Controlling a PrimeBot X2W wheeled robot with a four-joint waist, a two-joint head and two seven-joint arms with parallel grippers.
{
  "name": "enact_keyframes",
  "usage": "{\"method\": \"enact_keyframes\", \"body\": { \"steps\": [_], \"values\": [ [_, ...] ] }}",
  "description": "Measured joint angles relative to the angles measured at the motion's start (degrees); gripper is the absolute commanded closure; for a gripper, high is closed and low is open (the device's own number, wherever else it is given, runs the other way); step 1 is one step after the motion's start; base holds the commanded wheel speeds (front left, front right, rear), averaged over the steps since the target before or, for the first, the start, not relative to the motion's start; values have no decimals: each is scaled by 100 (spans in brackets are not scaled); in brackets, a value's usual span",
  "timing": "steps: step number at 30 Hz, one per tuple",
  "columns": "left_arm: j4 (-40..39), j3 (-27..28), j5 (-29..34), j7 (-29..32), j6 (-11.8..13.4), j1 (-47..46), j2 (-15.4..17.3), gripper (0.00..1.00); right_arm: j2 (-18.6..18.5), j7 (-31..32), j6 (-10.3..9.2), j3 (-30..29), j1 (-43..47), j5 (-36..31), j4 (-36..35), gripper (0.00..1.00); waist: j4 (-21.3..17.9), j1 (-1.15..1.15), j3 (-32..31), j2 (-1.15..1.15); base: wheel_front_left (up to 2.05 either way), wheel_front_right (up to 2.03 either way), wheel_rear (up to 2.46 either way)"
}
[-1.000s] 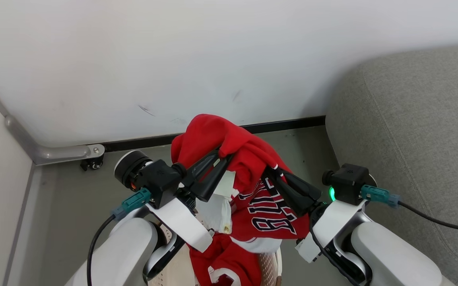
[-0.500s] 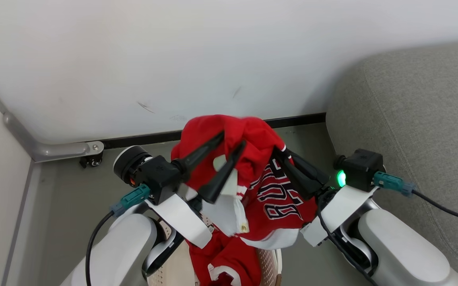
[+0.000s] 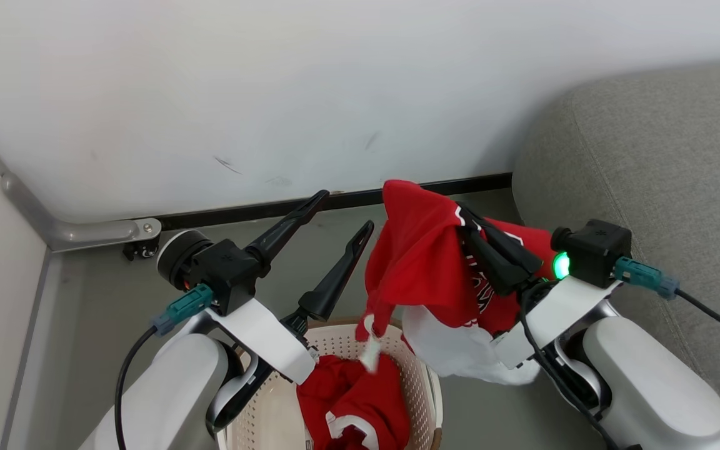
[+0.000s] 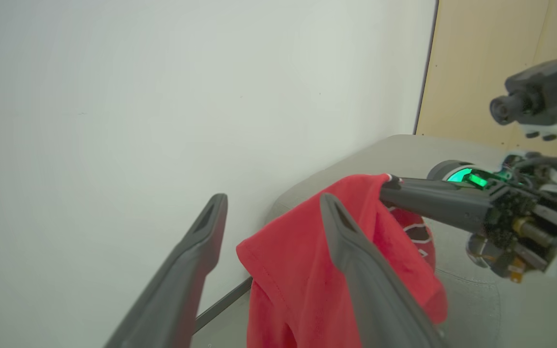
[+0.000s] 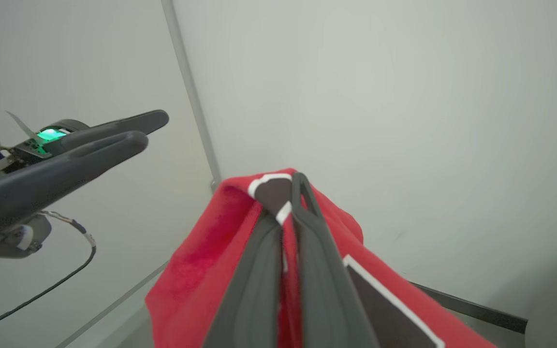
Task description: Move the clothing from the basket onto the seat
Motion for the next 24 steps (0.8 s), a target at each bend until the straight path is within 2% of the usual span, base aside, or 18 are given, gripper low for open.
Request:
{"method": "enact_keyframes", "body": {
  "steps": [14,24],
  "values": [
    [14,-66,-7,25,0,-1,25,0,-65,0,0,-559,123,-132,-313,100,-147,0,143,0,0,0,0],
    [34,-263,-9,120,0,-71,3,0,-96,0,0,-1129,359,-389,-652,100,-445,0,266,0,0,0,0]
  ]
}}
